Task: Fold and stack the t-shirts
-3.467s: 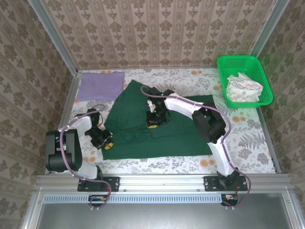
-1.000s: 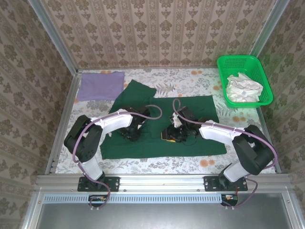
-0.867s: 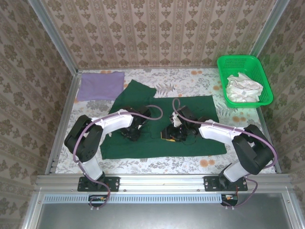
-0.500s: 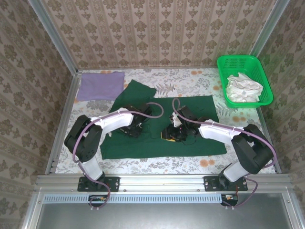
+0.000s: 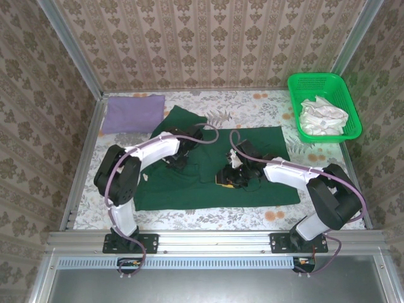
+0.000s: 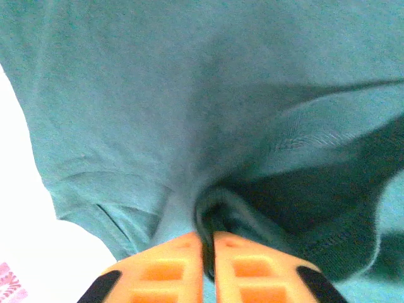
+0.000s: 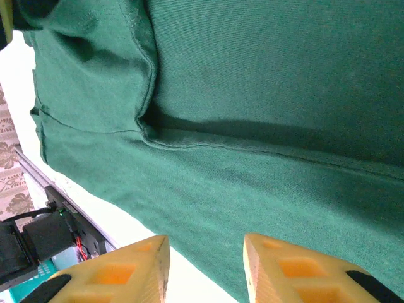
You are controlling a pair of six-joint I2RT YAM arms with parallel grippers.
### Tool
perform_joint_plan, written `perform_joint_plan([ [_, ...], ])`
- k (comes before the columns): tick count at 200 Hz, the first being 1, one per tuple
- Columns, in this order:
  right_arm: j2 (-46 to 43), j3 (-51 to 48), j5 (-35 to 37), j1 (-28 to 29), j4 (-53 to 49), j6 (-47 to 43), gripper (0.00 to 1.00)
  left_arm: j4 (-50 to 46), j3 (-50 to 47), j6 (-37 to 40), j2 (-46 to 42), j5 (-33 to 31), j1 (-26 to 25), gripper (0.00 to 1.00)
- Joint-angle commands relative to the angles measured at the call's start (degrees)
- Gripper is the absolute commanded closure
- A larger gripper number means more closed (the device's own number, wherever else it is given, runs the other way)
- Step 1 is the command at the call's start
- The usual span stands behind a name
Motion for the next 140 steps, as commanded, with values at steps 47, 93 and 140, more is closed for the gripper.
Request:
perform_joint_plan([
  [47,-0.13,2.79,2.41,-0.58,-4.53,-0.79,0.63,-9.98,9.91,-6.12,5.88,-5.21,7.02,0.64],
  [93,4.27,9.36,3.26,2.43,-4.06,-0.58,0.63,-9.84,8.52,-7.18,-1.18,3.49,12.15,0.55],
  [140,18.33,25.07,6.37,6.10,-8.34,-3.51,0.58,3.34,-4.41,-3.98,-11.34,32.55,19.05,0.45],
])
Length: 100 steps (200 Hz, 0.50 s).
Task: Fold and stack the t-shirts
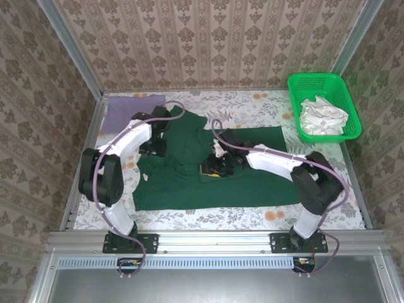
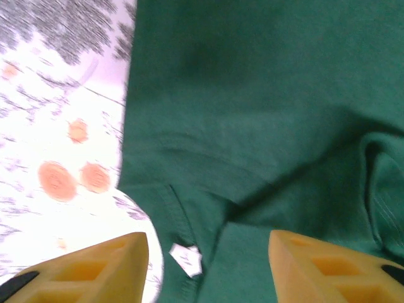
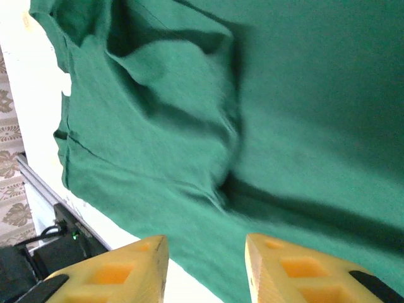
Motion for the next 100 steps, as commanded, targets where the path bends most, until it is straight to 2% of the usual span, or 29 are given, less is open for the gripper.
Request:
perform_joint_plan([
  [1,5.80,6.31,2.89,1.14,-3.62,-2.47,0.58,6.27,-5.60,0.79,-3.95,19.60,2.20,0.45],
  [20,10.96,11.12,1.98,1.18,-4.48,-3.33,0.57,9.74,-8.34,0.69,-4.68,27.51,4.07,0.45],
  [46,14.82,15.88,3.35,1.40,-7.73,-5.69,0.57,11.30,-8.51,1.43,-3.28,28.52,4.00,0.45],
  [73,16.24,18.14,4.87,1.40,-10.30,-7.64,0.57,11.19,-7.00,1.97,-1.12,26.77,3.40,0.44],
  [100,17.61,19.52,5.49,1.40,-11.60,-8.29,0.57,8.59,-5.19,3.00,1.09,21.05,2.12,0.44],
])
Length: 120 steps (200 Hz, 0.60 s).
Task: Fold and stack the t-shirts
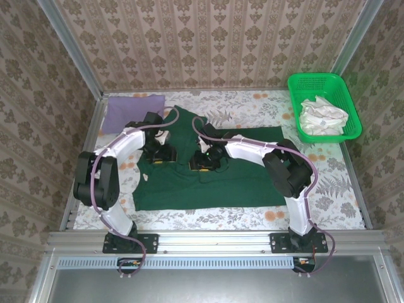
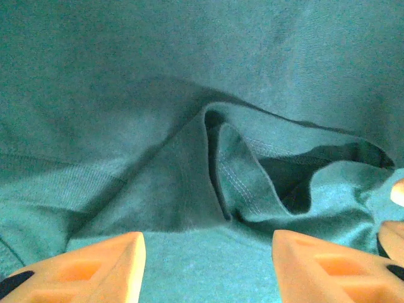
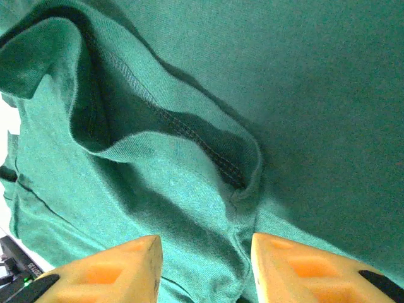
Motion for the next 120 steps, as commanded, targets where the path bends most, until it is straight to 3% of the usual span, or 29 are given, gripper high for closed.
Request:
perform_joint_plan([
  [1,1.90,2.65,1.79,0.07,-3.80,-2.21,0.57,-1.72,2.69,2.36,1.85,-3.59,-1.33,0.44],
  [31,3.20,4.02,1.92,0.07,-4.11,-2.40,0.58,-1.79,3.26,3.12,2.98,-5.95,-2.80,0.46],
  [92,6.91,8.87,3.97,0.16,-8.53,-4.08,0.68,-2.02,5.28,2.79,6.08,-9.45,-3.44,0.67],
  [120,7.00,9.70,4.61,0.20,-9.88,-4.63,0.66,-2.03,5.04,3.07,6.28,-10.09,-3.86,0.64],
])
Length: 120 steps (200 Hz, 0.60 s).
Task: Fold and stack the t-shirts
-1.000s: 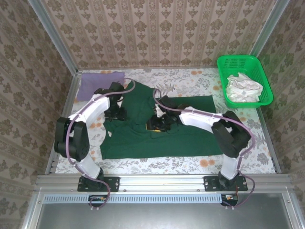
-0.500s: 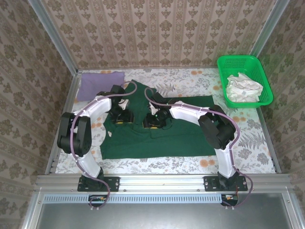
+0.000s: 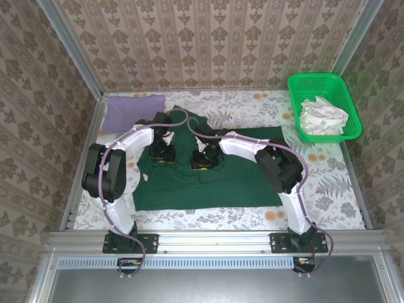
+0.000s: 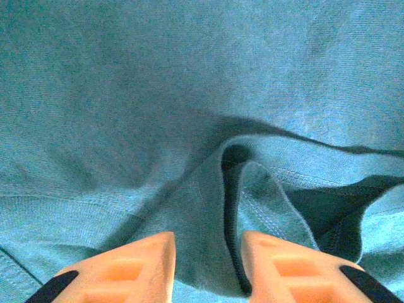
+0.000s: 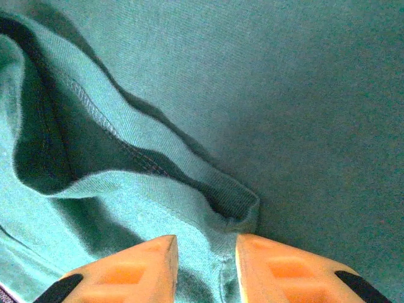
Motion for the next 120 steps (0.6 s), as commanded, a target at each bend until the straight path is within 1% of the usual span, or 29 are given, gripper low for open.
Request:
perform_joint_plan([
  [1,0.64,1.86,1.82,0.22,-3.25,-1.45,0.66,-1.22,1.39,0.82,0.89,-1.94,-0.60,0.64],
  [12,0.24,1.53,2.13,0.21,-3.28,-1.42,0.64,-0.96,1.21,0.82,0.89,-2.48,-0.70,0.64],
  [29,0.27,1.49,2.43,0.16,-3.46,-1.62,0.64,-0.93,1.49,0.76,1.41,-2.75,-0.69,0.69],
  [49,0.74,1.65,2.45,0.16,-3.42,-1.39,0.66,-0.98,2.25,0.30,1.84,-3.18,-0.74,0.77],
  [66,1.00,2.04,2.36,0.18,-2.97,-1.20,0.74,-1.03,2.71,0.24,1.95,-3.92,-0.87,0.85],
  [77,1.26,2.45,2.23,0.18,-2.99,-1.06,0.78,-1.37,3.07,0.23,2.04,-4.66,-0.87,0.87],
  [105,0.85,2.53,1.81,0.19,-2.47,-1.10,0.90,-1.51,3.45,-0.02,1.94,-6.38,-0.87,0.90],
  [120,-0.05,1.88,1.91,0.20,-1.73,-1.20,0.94,-1.55,3.64,-0.34,1.86,-7.44,-0.87,0.90],
])
